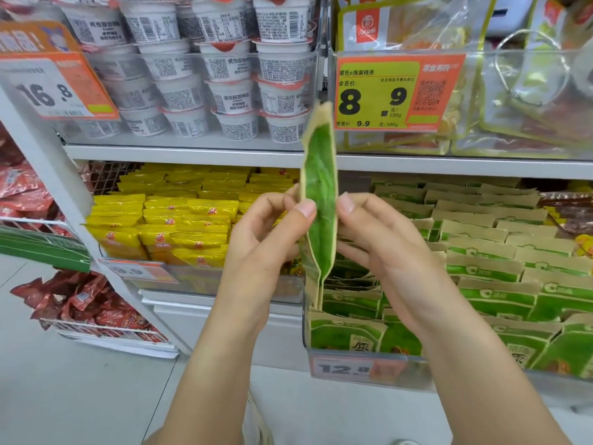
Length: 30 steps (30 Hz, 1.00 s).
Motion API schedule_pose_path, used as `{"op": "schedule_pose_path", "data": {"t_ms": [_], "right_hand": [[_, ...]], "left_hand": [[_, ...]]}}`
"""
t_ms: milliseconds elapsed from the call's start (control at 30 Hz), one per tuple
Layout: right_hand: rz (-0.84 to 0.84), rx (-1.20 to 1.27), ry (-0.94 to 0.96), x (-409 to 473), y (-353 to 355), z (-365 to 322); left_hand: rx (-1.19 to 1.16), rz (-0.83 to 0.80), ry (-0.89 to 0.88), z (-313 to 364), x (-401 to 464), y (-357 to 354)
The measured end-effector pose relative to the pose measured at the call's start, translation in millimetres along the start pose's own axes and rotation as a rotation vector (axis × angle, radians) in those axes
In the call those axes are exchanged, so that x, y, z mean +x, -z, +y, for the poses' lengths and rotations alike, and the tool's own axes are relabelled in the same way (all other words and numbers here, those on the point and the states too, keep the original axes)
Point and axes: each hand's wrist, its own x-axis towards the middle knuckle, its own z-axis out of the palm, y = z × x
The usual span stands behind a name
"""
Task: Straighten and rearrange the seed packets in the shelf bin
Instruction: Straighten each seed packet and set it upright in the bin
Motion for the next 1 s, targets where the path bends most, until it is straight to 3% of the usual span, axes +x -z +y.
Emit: {"op": "schedule_pose_path", "data": {"t_ms": [233,433,733,800,900,1000], "right_hand": [[-0.139,-0.066,-0.058,-1.5,-2.2,3.9],[-0.128,-0.071,0.028,-2.2,5.9,1.7],[-0.073,-0.144,0.143,-4.5,3.8,-5.8],[0.039,-0.273,0.201,-4.3,5.1,-0.3],[0.201,-0.705,0.401,-6.3,6.1,4.4],[0.217,-0.807,0.489,-6.5,5.7,6.5]], "left_hand": [[-0.132,0.165,-0.093,-4.2,1.0,-4.2],[-0.037,0.057,-0.042,-4.4,1.9,-0.5],[-0.086,-0.007,0.021,1.2,0.2,2.7],[-0.088,-0.033,0.043,4.1,-0.3,3.7],[-0.099,-0.028,0.058,8.5,-1.4,2.3],[-0.055,0.008,0.048,10.7,-2.5,0.1]]}}
